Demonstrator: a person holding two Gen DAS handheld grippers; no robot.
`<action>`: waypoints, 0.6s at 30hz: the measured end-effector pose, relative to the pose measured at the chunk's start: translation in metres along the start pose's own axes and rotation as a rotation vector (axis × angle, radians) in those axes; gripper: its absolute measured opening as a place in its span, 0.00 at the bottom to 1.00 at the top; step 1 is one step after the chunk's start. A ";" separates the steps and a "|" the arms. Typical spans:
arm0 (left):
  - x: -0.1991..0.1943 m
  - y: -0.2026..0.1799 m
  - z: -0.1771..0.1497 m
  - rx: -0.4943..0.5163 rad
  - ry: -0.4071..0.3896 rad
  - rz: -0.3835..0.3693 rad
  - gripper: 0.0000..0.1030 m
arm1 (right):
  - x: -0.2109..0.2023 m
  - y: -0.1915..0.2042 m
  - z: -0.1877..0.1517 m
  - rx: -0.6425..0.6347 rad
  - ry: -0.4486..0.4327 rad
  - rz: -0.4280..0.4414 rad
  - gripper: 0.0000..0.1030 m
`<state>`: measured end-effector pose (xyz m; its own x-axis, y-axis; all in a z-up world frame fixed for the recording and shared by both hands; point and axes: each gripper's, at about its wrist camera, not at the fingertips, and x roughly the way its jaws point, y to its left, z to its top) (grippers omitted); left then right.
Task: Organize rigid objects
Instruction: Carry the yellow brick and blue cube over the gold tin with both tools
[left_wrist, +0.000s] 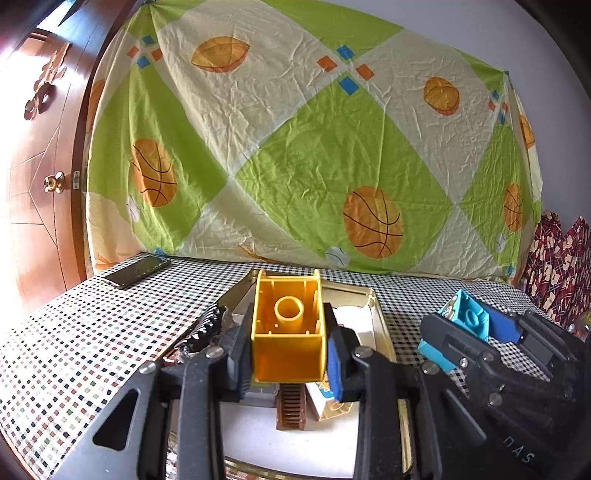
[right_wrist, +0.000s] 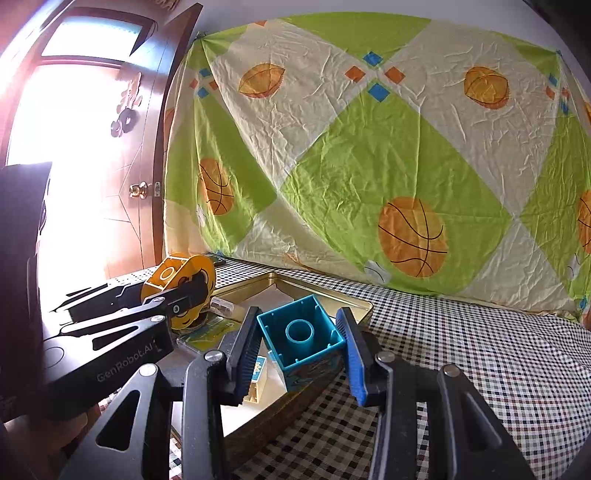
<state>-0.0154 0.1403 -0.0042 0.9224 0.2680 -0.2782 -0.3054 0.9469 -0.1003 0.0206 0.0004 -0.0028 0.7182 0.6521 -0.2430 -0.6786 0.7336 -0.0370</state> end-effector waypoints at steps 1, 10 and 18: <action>0.000 0.002 0.000 -0.003 0.000 0.000 0.30 | 0.001 0.001 0.000 -0.002 0.002 0.002 0.43; 0.002 0.014 0.002 -0.011 0.008 0.011 0.30 | 0.009 0.014 0.002 -0.017 0.015 0.022 0.43; 0.005 0.023 0.005 -0.013 0.020 0.022 0.30 | 0.017 0.023 0.002 -0.033 0.031 0.042 0.43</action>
<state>-0.0168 0.1646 -0.0036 0.9106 0.2851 -0.2991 -0.3288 0.9384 -0.1067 0.0171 0.0284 -0.0058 0.6841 0.6756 -0.2750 -0.7133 0.6985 -0.0584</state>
